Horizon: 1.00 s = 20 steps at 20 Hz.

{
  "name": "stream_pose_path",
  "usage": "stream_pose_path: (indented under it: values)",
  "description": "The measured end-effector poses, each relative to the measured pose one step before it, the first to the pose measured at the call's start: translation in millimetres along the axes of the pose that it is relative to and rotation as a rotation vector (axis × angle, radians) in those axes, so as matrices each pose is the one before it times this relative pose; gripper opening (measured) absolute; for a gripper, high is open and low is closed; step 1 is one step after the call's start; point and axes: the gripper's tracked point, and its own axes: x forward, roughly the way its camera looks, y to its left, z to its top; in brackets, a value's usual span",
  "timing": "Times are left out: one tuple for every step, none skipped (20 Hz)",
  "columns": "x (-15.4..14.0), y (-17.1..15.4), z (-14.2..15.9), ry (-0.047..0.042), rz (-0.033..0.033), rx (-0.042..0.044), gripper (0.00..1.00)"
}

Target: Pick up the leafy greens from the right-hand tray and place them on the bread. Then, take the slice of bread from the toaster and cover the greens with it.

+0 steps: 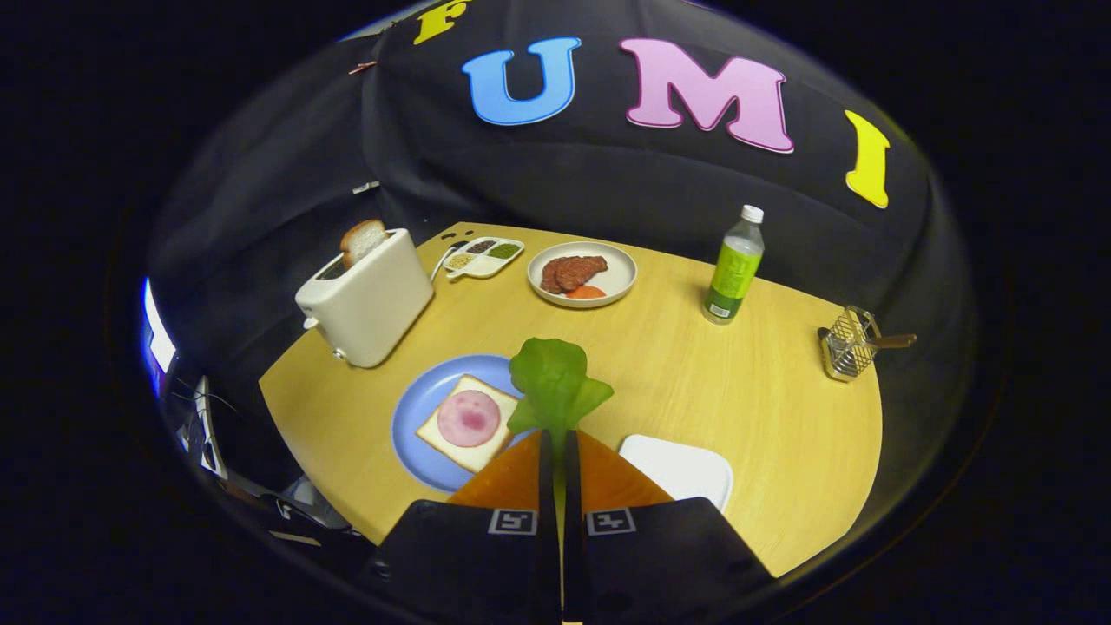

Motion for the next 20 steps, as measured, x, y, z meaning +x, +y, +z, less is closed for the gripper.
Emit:
stream_pose_path:
  values:
    - [4.78,10.83,2.04,-0.00028,0.00663,-0.00423,0.06]
    - [4.54,9.58,2.95,-0.00049,0.00756,-0.00321,0.06]
    - [5.43,9.07,1.36,0.00037,0.00619,-0.00287,0.07]
    - [5.54,9.04,1.18,0.00274,0.0085,-0.00669,0.07]
    - [6.09,7.46,-0.92,0.00831,0.00909,-0.00949,0.08]
    - [5.92,6.66,-1.94,0.01329,0.00455,-0.01221,0.09]
    - [6.74,5.95,-2.91,0.01811,0.00686,-0.01082,0.09]
    - [5.87,6.3,-2.18,0.01363,0.00882,-0.00814,0.09]
    - [5.34,5.04,-0.9,0.0098,0.00513,-0.00437,0.09]
    - [5.84,5.08,-0.14,0.00685,0.00483,-0.00001,0.09]
    - [4.5,3.45,0.35,0.0039,0.0036,0.00434,0.09]
    - [4.23,4.1,0.04,0.00275,0.00426,0.00557,0.09]
    - [2.86,2.5,1.8,0.00064,0.00124,0.00358,0.09]
    - [2.89,1.8,2.22,-0.00037,-0.00066,0.00123,0.09]
    - [2.02,-0.3,1.03,0.00027,-0.00665,-0.00025,0.09]
    - [2.36,-0.84,1.24,0.00041,-0.00816,0.00256,0.11]
    - [1.47,0.08,0.78,0.00258,-0.00397,0.00508,0.13]
    - [-0.02,-3.78,1.53,-0.00396,-0.0178,0.00221,0.22]
    - [0.95,-1.78,1.57,-0.00225,-0.01082,0.00375,0.3]
    - [0.96,-1.74,0.74,-0.00169,-0.00983,0.00208,0.39]
